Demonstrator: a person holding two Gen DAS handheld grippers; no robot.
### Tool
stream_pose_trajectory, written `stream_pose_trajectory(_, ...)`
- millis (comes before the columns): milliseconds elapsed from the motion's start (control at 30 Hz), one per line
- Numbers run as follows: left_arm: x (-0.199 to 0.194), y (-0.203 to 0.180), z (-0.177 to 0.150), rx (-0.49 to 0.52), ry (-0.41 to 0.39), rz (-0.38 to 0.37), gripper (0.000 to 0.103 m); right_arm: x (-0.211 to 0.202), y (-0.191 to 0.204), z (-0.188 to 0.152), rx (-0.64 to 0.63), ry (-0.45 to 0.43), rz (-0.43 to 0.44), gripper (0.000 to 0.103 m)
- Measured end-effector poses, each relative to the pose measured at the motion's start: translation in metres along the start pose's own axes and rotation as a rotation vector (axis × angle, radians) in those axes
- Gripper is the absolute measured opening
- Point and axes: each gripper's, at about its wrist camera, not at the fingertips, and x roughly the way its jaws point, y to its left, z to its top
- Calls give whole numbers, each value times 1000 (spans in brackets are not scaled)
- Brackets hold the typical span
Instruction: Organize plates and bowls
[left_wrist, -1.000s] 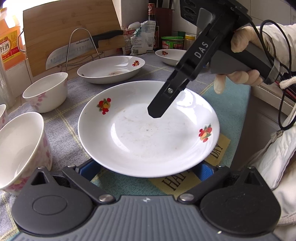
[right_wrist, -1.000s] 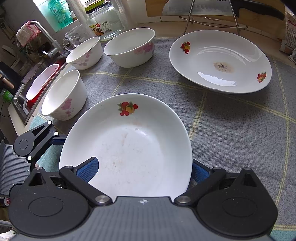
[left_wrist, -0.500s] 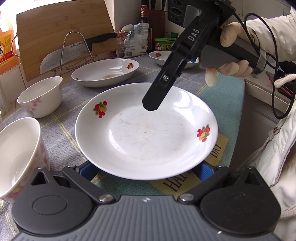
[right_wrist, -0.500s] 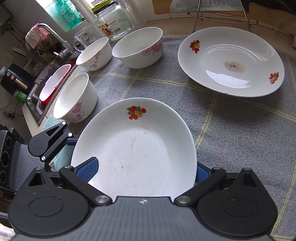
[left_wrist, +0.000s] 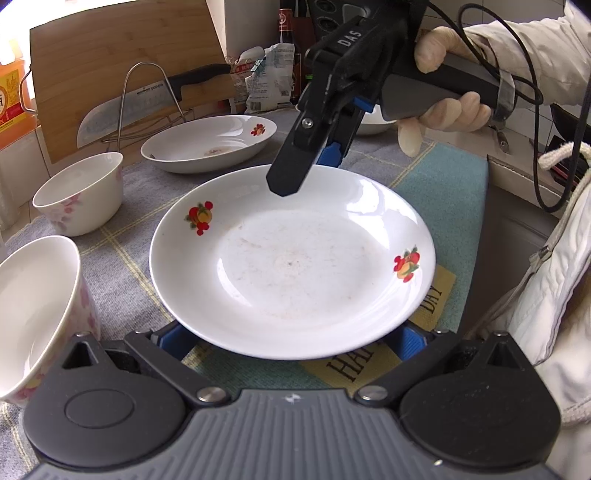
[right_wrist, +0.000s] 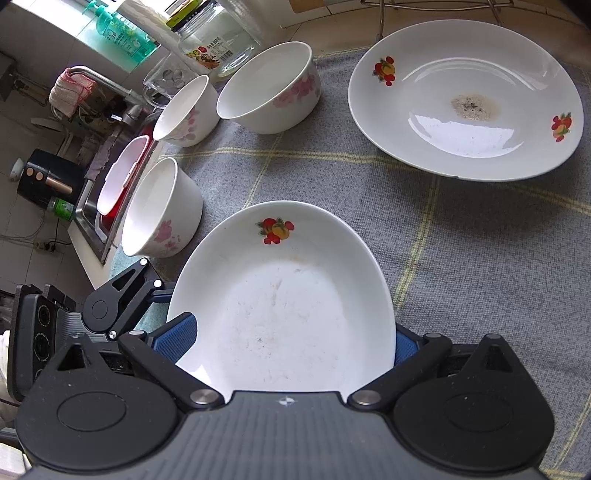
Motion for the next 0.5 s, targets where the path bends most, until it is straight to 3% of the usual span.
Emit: stream_pose_trajectory(500,2,1,4,7,17,-6,102,2,5,3,-19,39,-27,103)
